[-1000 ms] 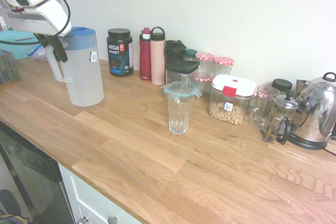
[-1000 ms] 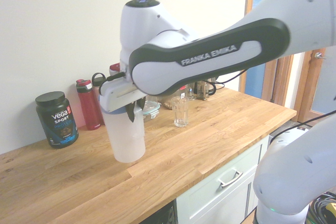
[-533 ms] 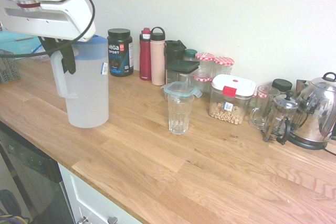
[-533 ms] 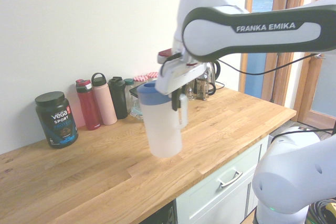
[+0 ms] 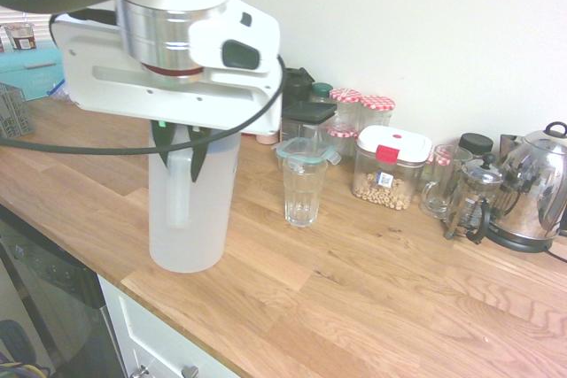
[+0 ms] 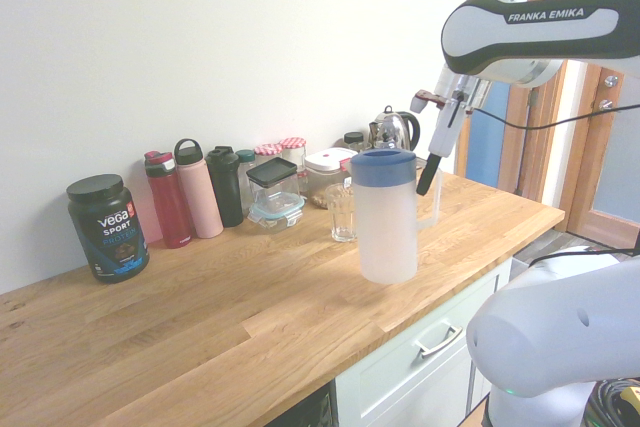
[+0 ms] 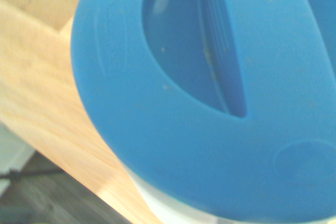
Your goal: Pour me some water
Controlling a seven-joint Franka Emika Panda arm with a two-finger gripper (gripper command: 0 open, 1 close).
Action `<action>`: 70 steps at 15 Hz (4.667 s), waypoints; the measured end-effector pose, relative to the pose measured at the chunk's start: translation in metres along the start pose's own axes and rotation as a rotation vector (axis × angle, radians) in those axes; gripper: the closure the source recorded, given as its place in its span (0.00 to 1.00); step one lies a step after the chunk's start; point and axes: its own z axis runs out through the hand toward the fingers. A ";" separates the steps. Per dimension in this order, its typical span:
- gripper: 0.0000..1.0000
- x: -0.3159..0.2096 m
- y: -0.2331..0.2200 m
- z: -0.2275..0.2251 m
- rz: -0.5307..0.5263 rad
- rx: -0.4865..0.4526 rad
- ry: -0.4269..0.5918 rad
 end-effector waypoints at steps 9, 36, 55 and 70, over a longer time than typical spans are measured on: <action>1.00 0.106 0.040 0.023 -0.232 -0.232 0.001; 1.00 0.183 -0.058 0.013 -0.477 -0.944 -0.251; 1.00 0.201 -0.051 0.051 -0.444 -0.982 -0.245; 1.00 0.132 0.039 0.039 -0.072 -0.269 0.077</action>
